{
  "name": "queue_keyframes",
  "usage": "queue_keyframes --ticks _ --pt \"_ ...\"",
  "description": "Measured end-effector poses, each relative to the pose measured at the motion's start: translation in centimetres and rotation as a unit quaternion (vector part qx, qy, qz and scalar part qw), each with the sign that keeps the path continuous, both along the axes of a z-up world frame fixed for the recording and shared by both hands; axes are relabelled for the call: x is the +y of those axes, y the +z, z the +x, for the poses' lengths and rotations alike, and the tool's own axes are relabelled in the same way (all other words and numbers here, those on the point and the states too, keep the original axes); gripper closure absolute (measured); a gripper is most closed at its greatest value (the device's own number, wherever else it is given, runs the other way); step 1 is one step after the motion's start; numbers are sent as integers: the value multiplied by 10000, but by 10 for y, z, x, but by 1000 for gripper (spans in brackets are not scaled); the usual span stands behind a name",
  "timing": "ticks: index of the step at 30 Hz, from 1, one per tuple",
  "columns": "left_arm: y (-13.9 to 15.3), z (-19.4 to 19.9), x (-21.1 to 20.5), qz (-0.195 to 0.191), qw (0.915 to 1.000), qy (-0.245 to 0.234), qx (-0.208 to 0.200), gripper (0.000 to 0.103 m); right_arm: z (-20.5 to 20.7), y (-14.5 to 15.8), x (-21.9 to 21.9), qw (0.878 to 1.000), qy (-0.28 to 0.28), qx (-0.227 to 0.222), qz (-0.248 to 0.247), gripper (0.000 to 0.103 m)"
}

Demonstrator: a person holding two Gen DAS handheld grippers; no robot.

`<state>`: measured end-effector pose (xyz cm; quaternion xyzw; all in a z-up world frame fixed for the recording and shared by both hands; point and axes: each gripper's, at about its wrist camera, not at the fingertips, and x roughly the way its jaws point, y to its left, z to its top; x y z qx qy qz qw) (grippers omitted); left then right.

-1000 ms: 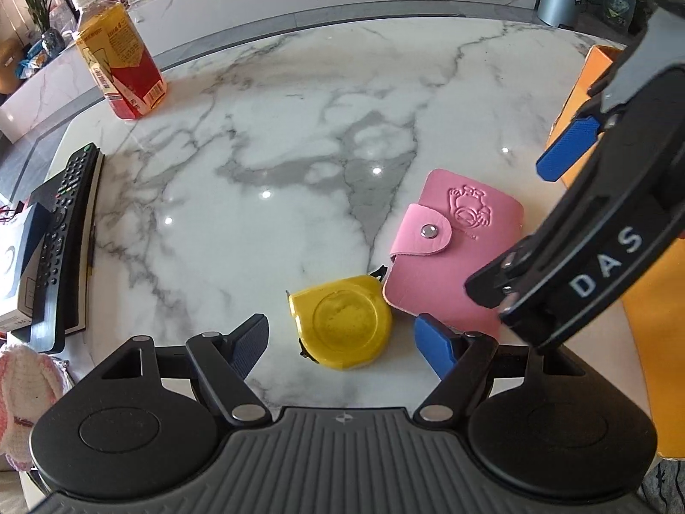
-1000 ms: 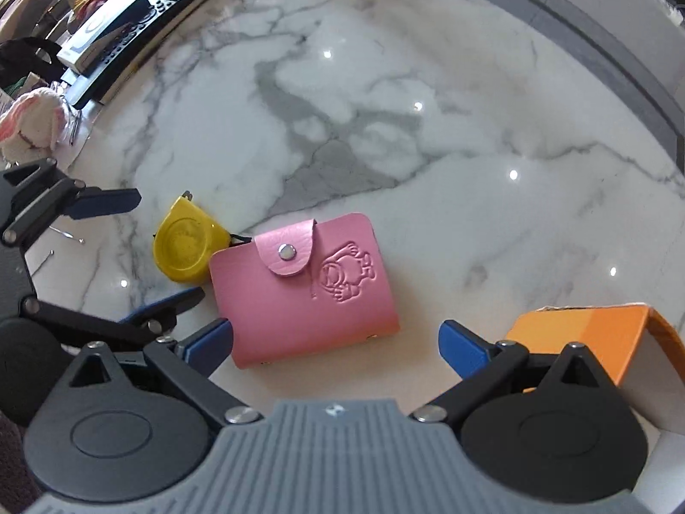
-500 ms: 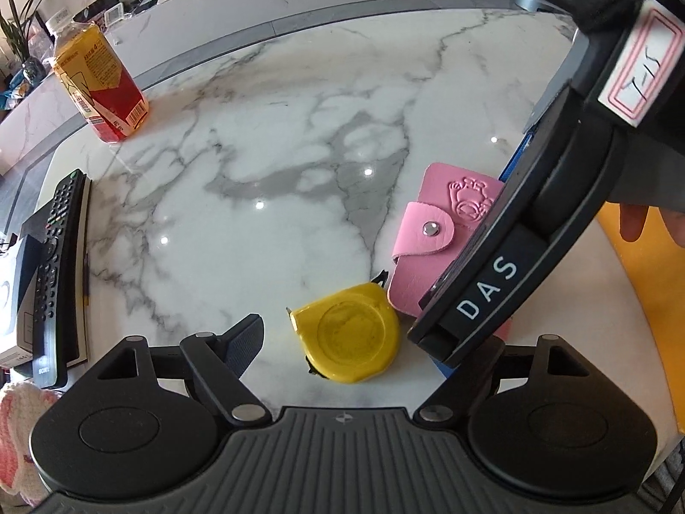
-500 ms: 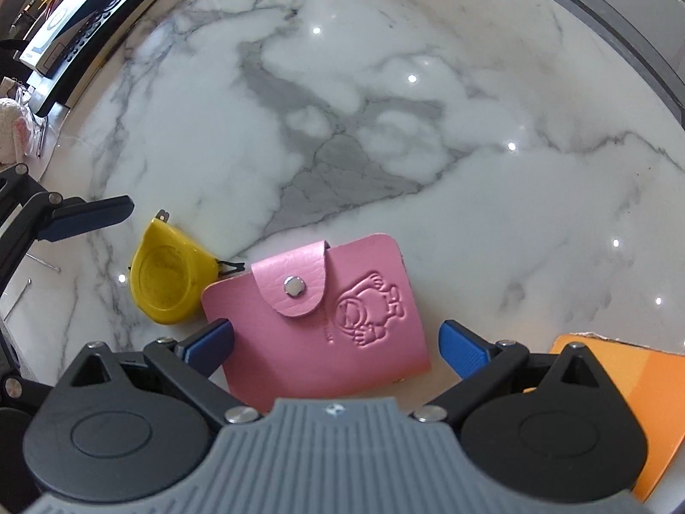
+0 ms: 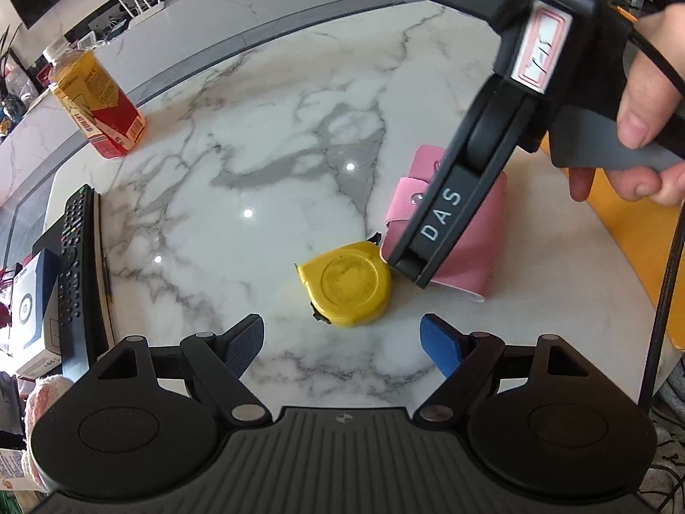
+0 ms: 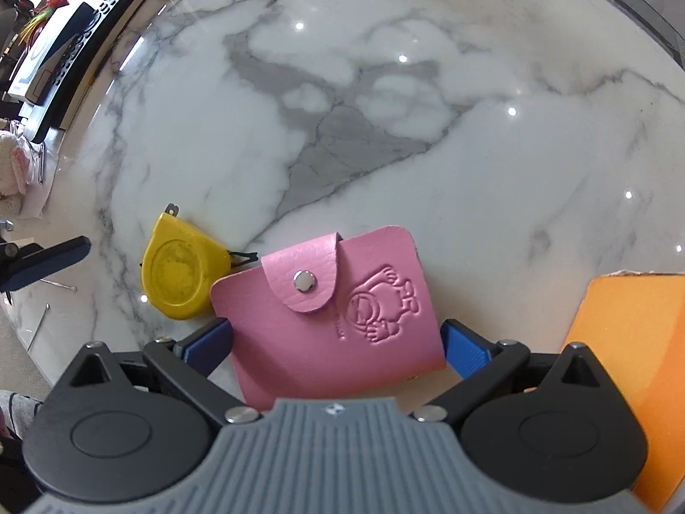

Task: Organize objects
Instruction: 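Lower the right tool around the pink wallet while the left tool approaches the yellow tape measure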

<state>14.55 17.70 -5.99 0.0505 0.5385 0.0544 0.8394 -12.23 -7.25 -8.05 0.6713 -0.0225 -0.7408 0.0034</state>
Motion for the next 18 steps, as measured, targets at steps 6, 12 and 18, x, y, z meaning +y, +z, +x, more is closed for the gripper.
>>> queue_keyframes --ticks 6,12,18 --pt "-6 1 5 40 9998 94 149 8 11 3 -15 9994 119 298 90 1" --pt "-9 -4 -6 150 9995 -218 180 10 12 0 -11 9998 -184 13 -91 1" --pt "-2 -7 0 20 10000 -77 -10 13 12 -5 -37 9997 191 61 144 1"
